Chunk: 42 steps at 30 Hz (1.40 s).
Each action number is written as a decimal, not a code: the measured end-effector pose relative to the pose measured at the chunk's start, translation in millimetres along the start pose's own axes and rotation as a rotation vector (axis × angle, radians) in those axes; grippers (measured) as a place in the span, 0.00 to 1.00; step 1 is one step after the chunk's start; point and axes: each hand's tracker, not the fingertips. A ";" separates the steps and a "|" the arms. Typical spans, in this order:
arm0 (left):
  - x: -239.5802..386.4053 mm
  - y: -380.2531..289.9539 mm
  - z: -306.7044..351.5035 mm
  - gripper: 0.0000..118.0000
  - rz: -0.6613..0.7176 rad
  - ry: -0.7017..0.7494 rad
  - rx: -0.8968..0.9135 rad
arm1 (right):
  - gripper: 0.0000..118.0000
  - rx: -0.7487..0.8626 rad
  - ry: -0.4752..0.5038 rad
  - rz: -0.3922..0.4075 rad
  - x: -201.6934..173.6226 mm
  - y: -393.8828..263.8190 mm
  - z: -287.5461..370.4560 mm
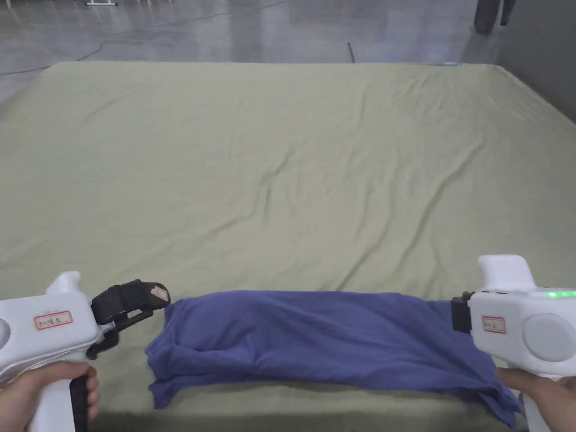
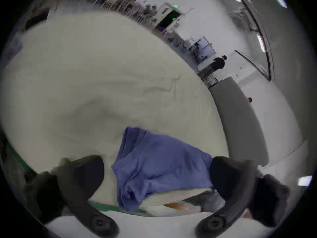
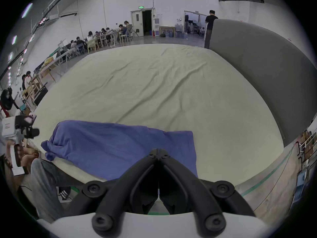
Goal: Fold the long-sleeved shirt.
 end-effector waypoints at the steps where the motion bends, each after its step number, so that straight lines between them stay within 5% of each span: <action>1: -10.0 -8.0 -7.6 1.00 0.011 -0.023 -0.033 | 0.02 -0.006 0.006 -0.003 -1.5 -0.5 -1.7; 8: -66.8 -7.2 -61.5 1.00 0.139 -0.126 -0.212 | 0.02 -0.033 0.022 0.021 -18.8 -0.8 -6.9; 12: -71.5 3.1 -74.8 1.00 0.215 -0.336 -0.177 | 0.02 -0.036 0.026 0.044 -29.3 1.8 -7.0; 18: -56.4 9.8 -101.5 1.00 0.143 -0.363 -0.195 | 0.02 -0.036 0.045 0.038 -39.0 6.0 -10.5; 19: -51.0 10.1 -101.9 0.69 0.128 -0.361 -0.197 | 0.02 -0.036 0.044 0.034 -40.0 6.0 -10.7; 20: -47.8 12.2 -99.3 0.12 0.062 -0.310 -0.177 | 0.02 -0.038 0.043 0.031 -41.1 5.7 -10.7; 22: -39.9 16.5 -99.4 0.12 -0.109 -0.077 -0.152 | 0.02 -0.040 0.045 0.029 -39.5 4.8 -10.0; 24: -46.6 32.0 -93.5 0.12 -0.104 -0.170 -0.156 | 0.02 -0.044 0.043 0.033 -40.4 4.3 -9.9; 31: -33.3 22.0 -83.4 0.12 -0.119 -0.138 -0.108 | 0.02 -0.049 0.030 0.038 -34.7 2.8 -8.5; 42: -90.3 74.4 15.0 0.12 -0.061 0.015 0.021 | 0.02 -0.055 0.053 0.050 -40.4 2.9 -15.5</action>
